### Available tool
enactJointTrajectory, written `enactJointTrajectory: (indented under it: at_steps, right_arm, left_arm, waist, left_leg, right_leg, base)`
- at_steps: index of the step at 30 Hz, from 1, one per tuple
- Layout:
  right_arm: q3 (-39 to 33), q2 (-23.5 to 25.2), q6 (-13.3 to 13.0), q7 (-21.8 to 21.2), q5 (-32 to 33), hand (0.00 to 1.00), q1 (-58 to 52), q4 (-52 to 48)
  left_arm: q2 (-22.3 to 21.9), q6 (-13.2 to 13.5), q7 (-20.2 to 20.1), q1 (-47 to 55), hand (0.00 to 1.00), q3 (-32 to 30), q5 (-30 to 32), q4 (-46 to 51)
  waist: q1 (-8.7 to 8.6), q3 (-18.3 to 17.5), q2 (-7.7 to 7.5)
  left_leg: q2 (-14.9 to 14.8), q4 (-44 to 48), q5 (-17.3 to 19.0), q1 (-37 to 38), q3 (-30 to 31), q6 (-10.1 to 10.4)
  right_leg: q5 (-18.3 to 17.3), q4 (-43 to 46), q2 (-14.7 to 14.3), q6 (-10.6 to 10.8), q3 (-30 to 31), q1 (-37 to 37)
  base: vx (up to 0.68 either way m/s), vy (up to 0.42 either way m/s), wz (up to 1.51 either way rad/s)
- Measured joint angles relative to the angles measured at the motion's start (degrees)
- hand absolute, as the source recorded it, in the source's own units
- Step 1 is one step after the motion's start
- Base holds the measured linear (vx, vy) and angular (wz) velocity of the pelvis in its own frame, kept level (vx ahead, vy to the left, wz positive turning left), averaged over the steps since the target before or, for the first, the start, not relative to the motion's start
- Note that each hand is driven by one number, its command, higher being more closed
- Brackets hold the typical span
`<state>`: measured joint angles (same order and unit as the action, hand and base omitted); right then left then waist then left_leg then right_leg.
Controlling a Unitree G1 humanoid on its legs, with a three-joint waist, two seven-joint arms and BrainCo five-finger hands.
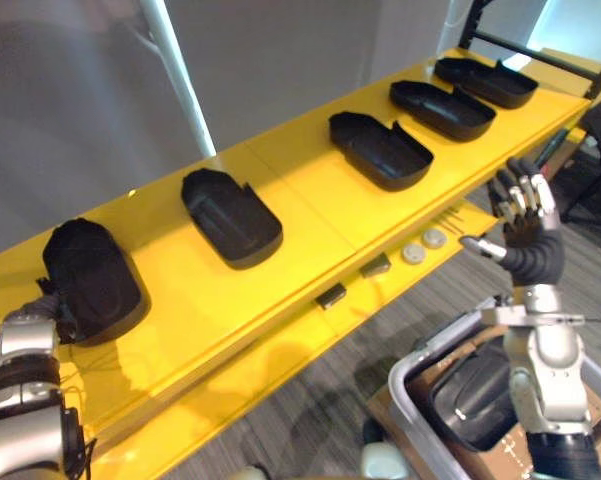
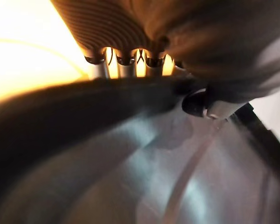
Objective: Walk over and take plastic housings, then place them on the shelf
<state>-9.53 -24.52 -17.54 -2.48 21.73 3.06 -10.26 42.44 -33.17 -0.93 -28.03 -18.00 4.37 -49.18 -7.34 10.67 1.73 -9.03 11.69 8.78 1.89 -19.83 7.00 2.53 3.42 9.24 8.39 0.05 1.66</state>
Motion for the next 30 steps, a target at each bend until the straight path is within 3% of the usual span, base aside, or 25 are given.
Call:
enactJointTrajectory:
  at_steps: [15, 17, 22, 24, 27, 30]
  right_arm:
    - [-0.04, -0.17, 0.33, -0.1, 0.03, 0.0, 0.04, -0.04]
    - [-0.04, -0.17, 0.33, -0.09, 0.03, 0.0, 0.01, -0.04]
    - [-0.04, -0.17, 0.33, 0.03, 0.03, 0.0, -0.12, -0.04]
    - [-0.04, -0.17, 0.33, 0.05, 0.03, 0.0, -0.43, -0.04]
    - [-0.04, -0.17, 0.31, 0.04, 0.03, 0.0, -0.93, -0.02]
    - [-0.02, -0.15, -0.2, -0.11, 0.03, 0.0, -3.07, -0.02]
  left_arm:
    - [-0.06, 3.3, -0.62, 1.18, 0.0, 0.64, 0.86, 1.25]
    - [-0.07, 4.56, -1.33, 1.18, 0.0, 0.73, 2.54, 1.48]
    - [-0.02, 4.92, -2.16, 1.19, 0.0, 0.86, 5.74, 3.63]
    - [-0.02, 5.87, -0.55, 1.19, 0.0, 0.85, 5.6, 3.65]
    - [-0.01, 9.52, 4.58, 1.44, 0.0, 0.65, 5.01, 5.88]
    - [0.05, 14.06, 11.56, 4.48, 0.0, -0.83, 5.01, 15.06]
  waist:
    - [-0.52, -0.91, 0.08]
    - [-0.5, -0.91, 0.08]
    - [-0.35, -1.07, 0.3]
    - [-0.19, -1.32, 0.54]
    - [0.23, -1.67, 0.82]
    - [0.62, -2.3, 0.87]
  left_leg:
    - [0.5, -0.18, -0.26, 0.4, 0.34, -0.24]
    - [0.53, -0.17, -0.27, 0.35, 0.34, -0.25]
    - [0.57, -0.16, -0.28, 0.15, 0.38, -0.26]
    - [0.54, -0.2, -0.28, 0.15, 0.49, -0.26]
    - [0.52, -0.24, -0.29, 0.39, 0.8, -0.25]
    - [0.86, -1.57, -0.84, 1.33, 0.88, -0.19]
  right_leg:
    - [1.21, -2.22, 0.66, 0.29, -0.43, -1.69]
    - [1.33, -2.35, 0.69, 0.31, -0.44, -1.71]
    - [1.77, -3.11, 0.75, 0.27, -0.74, -1.91]
    - [1.77, -3.2, 0.75, 0.27, -0.95, -2.01]
    - [1.77, -3.59, 0.75, 0.27, -1.37, -2.65]
    - [1.77, -3.79, 0.75, 0.27, -1.67, -3.3]
  base:
    - [0.0, 0.004, 0.0]
    - [0.0, 0.0, 0.0]
    - [0.0, 0.0, 0.0]
    - [0.0, 0.007, 0.02]
    - [0.0, 0.01, 0.05]
    - [0.0, 0.007, 0.03]
